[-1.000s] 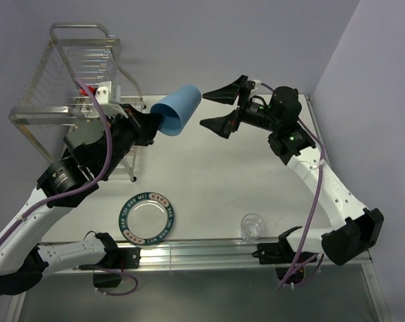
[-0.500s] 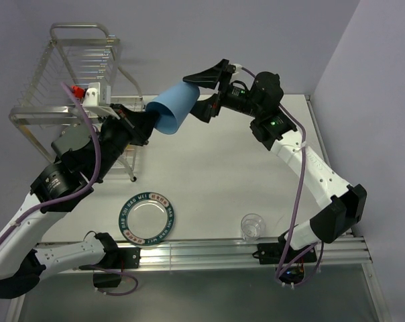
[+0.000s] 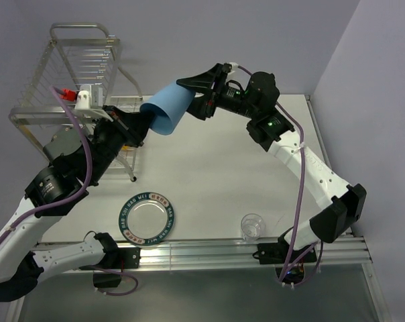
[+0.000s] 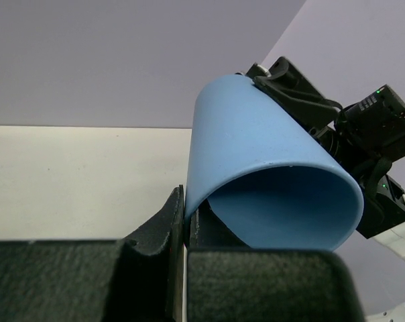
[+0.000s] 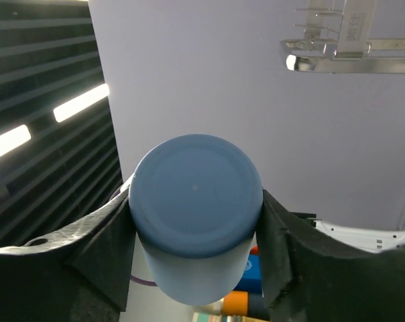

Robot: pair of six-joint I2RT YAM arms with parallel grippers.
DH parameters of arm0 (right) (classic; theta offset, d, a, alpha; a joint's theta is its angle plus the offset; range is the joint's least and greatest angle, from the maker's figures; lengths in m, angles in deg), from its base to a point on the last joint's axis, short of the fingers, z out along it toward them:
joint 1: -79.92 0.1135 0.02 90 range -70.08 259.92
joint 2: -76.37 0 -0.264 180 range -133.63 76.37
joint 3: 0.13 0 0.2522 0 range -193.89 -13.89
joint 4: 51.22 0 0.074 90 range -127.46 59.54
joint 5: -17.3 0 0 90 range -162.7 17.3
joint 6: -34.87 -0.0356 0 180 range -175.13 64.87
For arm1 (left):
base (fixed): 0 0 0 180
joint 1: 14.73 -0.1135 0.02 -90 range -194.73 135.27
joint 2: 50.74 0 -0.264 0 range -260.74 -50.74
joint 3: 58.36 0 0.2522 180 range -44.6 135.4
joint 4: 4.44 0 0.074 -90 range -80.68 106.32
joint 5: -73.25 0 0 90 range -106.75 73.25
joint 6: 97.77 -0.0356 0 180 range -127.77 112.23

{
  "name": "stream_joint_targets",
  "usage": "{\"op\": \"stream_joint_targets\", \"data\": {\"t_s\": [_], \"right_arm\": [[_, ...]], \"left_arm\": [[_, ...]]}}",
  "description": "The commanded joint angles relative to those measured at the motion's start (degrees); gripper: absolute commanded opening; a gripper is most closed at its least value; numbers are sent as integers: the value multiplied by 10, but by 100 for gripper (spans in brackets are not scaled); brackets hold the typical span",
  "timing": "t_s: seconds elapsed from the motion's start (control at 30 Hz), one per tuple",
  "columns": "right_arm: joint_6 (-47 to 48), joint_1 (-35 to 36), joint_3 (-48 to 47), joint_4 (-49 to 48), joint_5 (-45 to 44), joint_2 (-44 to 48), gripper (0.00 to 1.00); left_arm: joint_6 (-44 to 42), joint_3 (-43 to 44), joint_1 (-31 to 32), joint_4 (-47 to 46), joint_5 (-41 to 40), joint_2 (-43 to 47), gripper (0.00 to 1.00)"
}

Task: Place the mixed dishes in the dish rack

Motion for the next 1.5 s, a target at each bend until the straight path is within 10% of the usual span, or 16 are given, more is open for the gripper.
{"op": "stream_joint_targets", "data": {"t_s": [0.0, 0.27, 0.6, 1.03, 1.47], "right_arm": [[47, 10, -55, 8, -2, -5, 0], [246, 10, -285, 197, -67, -96, 0], [466, 18, -527, 252, -186, -256, 0], [723, 94, -467, 93, -344, -292, 0], [877, 100, -381, -24, -409, -417, 0]], "left_arm": [[-2, 11, 1, -4, -3, -1, 0], [42, 20, 1, 69, -46, 29, 99], [175, 10, 1, 220, -104, 125, 97], [311, -18, 0, 365, -52, 153, 85], [274, 25, 1, 308, 1, 124, 86]]}}
